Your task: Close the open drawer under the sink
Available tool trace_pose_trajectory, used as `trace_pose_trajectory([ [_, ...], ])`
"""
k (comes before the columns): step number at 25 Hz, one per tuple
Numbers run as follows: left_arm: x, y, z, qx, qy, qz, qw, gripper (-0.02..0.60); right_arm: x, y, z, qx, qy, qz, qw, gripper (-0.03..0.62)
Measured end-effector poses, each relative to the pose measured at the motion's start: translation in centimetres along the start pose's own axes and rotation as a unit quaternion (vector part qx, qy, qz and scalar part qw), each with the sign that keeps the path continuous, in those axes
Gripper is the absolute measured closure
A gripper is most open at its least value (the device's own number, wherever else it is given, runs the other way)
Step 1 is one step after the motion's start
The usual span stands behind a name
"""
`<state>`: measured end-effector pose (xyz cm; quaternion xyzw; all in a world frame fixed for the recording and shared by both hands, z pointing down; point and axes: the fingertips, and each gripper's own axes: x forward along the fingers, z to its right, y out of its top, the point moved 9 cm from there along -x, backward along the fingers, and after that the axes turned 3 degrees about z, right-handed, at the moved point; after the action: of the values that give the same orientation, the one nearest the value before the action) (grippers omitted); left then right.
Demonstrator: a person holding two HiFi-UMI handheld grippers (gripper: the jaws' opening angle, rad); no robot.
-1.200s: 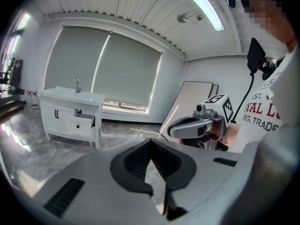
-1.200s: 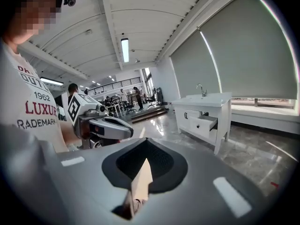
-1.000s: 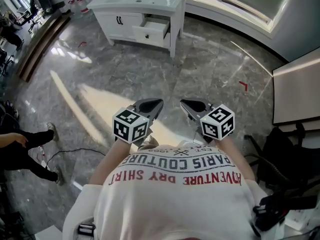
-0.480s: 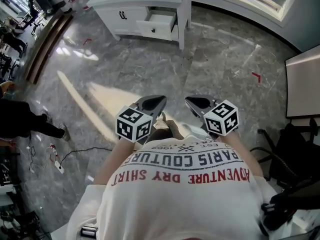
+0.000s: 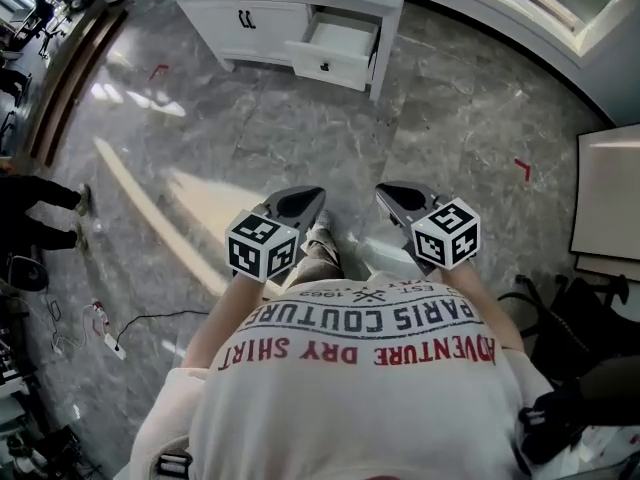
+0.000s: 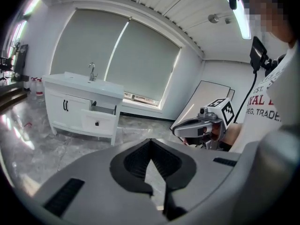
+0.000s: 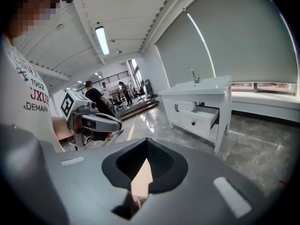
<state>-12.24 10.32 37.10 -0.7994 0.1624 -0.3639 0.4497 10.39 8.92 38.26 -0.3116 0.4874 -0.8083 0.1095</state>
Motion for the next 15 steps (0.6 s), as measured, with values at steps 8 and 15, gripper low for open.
trace_pose_trajectory([
  [8,2.6,10.5,-18.4,0.011,-0.006,0.013,0.9998,0.581,14.7,13.1,6.6,-0.012,-0.052,0.016,0.998,0.595],
  [15,5.0,16.1,-24.2,0.038,-0.011,0.027,0.9989,0.581,19.3,18.8,9.2,-0.032,-0.064,0.048,0.996,0.595],
])
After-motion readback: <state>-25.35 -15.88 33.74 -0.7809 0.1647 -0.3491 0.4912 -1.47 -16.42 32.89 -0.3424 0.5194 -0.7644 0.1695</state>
